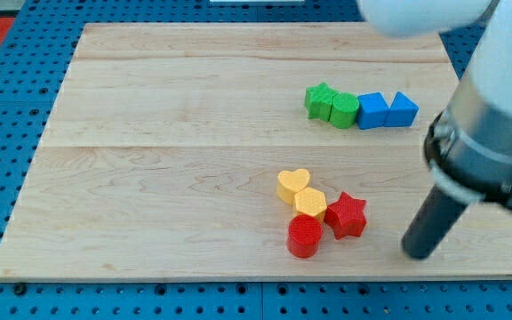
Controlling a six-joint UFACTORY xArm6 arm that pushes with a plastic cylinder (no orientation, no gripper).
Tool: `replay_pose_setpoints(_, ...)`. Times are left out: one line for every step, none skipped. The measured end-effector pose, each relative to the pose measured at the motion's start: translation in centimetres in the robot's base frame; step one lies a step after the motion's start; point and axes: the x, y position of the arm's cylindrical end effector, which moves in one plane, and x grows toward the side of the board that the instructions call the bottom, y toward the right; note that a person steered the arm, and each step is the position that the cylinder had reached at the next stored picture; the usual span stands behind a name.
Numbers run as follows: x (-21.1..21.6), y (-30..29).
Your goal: Push the red circle to the bottom of the red star
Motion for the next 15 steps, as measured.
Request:
replay_pose_setpoints(0.7, -0.9)
replay_pose_setpoints(0.8, -3.3)
replay_pose_setpoints(0.8, -10.5)
replay_pose_setpoints(0.8, -10.7)
replay_pose_setpoints(0.5, -16.4)
replay_pose_setpoints(-1.7, -17.7)
replay_pose_setpoints(-2.3, -17.7)
replay_pose_setpoints(-2.6, -16.3)
replay_pose_setpoints(-2.7, -15.2)
replay_pose_setpoints(-3.4, -11.8)
replay_pose_setpoints(-5.5, -6.8)
replay_pose_setpoints(-6.4, -5.4)
replay_pose_setpoints(-6.4, -5.4)
replay_pose_setpoints(-6.4, -6.9)
replay_pose_setpoints(-6.4, -9.8)
